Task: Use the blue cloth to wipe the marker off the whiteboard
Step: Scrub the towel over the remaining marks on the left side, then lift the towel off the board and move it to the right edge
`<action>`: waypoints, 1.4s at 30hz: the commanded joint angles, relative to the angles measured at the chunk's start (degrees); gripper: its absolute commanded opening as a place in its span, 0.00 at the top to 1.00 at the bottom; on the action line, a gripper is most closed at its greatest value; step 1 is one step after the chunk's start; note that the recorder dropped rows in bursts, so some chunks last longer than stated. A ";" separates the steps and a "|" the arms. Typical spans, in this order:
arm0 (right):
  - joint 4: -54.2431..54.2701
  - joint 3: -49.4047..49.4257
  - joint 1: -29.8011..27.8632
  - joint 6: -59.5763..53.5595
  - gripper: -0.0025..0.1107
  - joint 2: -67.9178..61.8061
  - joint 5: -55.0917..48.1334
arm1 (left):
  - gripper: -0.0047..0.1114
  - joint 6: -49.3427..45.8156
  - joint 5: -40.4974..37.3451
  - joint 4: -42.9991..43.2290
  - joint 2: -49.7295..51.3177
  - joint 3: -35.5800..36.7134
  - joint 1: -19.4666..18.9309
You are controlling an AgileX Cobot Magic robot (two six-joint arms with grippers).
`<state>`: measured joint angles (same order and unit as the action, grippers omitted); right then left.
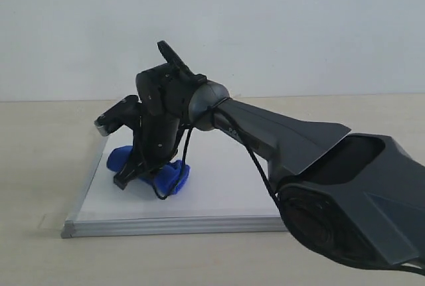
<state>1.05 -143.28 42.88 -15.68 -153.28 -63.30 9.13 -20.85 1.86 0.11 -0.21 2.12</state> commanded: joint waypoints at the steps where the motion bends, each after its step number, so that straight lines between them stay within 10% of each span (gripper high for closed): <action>1: 6.36 1.08 1.30 0.43 0.98 1.97 -6.66 | 0.93 0.42 0.28 0.29 -0.11 0.21 0.14; 19: -5.04 12.20 1.75 11.66 0.98 14.31 -6.66 | 0.93 0.42 0.28 0.29 -0.11 0.21 0.14; 42: -9.80 57.34 -5.22 19.03 0.98 43.70 14.89 | 0.93 0.42 0.28 0.29 -0.11 0.21 0.14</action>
<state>-7.61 -88.51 40.16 2.20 -112.81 -50.23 9.13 -20.85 1.86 0.11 -0.21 2.12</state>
